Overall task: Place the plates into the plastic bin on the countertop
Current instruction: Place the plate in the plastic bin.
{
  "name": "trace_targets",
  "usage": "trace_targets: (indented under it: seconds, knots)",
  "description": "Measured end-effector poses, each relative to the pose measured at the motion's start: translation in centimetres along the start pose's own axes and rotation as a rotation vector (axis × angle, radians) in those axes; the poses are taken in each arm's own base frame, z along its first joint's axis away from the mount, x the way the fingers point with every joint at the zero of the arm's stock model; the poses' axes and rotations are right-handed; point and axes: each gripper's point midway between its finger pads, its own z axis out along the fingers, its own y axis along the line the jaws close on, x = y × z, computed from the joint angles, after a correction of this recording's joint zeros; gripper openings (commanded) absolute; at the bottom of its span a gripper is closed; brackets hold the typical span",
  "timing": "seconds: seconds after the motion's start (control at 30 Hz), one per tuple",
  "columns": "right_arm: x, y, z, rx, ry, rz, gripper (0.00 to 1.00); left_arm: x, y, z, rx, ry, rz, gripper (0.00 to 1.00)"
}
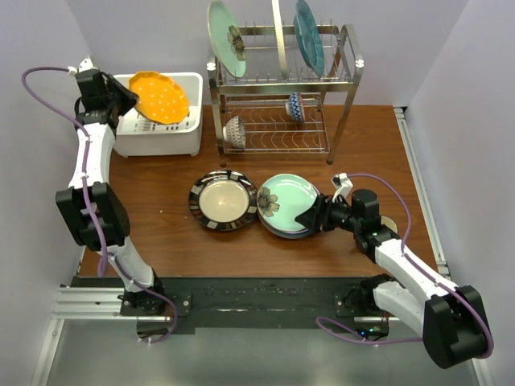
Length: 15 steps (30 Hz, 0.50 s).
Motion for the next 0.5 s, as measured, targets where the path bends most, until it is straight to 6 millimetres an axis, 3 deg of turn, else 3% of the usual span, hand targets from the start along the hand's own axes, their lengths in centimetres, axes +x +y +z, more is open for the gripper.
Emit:
trace_targets:
  seconds: [0.3, 0.5]
  knots:
    - [0.0, -0.1, 0.2, 0.004, 0.008, -0.001, 0.74, -1.2, 0.7, 3.9, -0.037, -0.014, -0.001, 0.00]
    - [0.1, -0.3, 0.3, 0.008, 0.016, 0.002, 0.74, 0.1, 2.1, 5.7, -0.075, 0.019, 0.003, 0.00]
